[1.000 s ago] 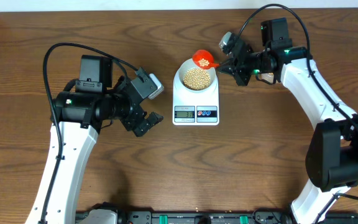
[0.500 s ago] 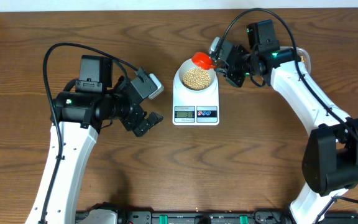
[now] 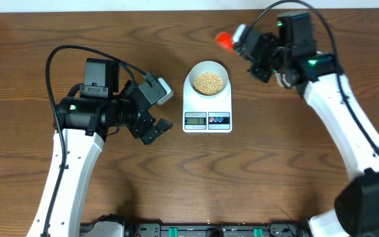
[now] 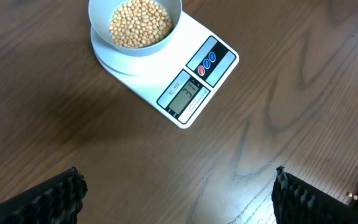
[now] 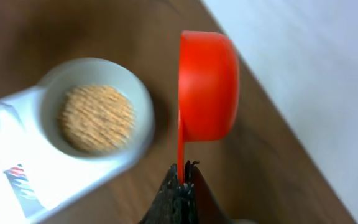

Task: Scoop item into bowl and weigh 50g on scale
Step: 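Carry the empty red scoop right to the soybean tub, then lower the red scoop into the soybeans and scoop with the right gripper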

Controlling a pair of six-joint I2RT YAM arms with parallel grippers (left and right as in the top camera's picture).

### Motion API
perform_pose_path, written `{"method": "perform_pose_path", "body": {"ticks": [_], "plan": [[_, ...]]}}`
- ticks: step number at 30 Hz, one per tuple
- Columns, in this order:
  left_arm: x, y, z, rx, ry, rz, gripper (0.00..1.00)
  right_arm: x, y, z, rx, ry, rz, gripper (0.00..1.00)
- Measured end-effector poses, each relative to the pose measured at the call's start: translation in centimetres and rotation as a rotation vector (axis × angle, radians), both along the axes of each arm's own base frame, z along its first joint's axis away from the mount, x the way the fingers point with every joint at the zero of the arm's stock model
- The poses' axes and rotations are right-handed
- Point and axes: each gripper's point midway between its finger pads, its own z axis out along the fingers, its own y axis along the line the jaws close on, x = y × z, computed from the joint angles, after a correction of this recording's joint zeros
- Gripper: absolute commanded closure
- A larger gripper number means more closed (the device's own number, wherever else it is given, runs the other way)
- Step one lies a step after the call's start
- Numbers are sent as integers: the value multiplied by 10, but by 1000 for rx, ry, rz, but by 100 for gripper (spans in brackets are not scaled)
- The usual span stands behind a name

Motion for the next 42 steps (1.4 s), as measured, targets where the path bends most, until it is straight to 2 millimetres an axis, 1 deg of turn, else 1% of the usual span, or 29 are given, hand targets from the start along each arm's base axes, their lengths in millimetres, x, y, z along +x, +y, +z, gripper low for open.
{"method": "perform_pose_path", "body": {"ticks": [2, 4, 5, 7, 10, 13, 15, 16, 18, 21, 22, 24, 26, 30, 34, 42], "plan": [[0, 0, 0, 0, 0, 0, 2, 6, -24, 1, -36, -6, -79, 99], [0, 0, 0, 0, 0, 0, 2, 11, -60, -8, -73, 29, -197, 99], [0, 0, 0, 0, 0, 0, 2, 13, -72, -10, -80, 40, -236, 99], [0, 0, 0, 0, 0, 0, 2, 15, -95, -13, -83, 60, -308, 99], [0, 0, 0, 0, 0, 0, 2, 17, -141, -16, -67, 90, -458, 99], [0, 0, 0, 0, 0, 0, 2, 14, -171, -20, -47, 120, -555, 99], [0, 0, 0, 0, 0, 0, 2, 10, -184, -27, -43, 154, -600, 99], [0, 0, 0, 0, 0, 0, 2, 7, -187, -32, -44, 178, -615, 99], [0, 0, 0, 0, 0, 0, 2, 3, -188, -47, -51, 234, -621, 99], [0, 0, 0, 0, 0, 0, 2, 4, -187, -64, -56, 277, -624, 98], [0, 0, 0, 0, 0, 0, 2, 3, -188, -76, -65, 310, -626, 98], [0, 0, 0, 0, 0, 0, 2, 1, -188, -90, -78, 349, -625, 99], [0, 0, 0, 0, 0, 0, 2, 0, -186, -100, -87, 376, -623, 99], [0, 0, 0, 0, 0, 0, 2, 0, -183, -104, -86, 389, -622, 99], [0, 0, 0, 0, 0, 0, 2, -6, -183, -106, -87, 414, -625, 99], [0, 0, 0, 0, 0, 0, 2, -4, -182, -107, -82, 411, -623, 99]]}}
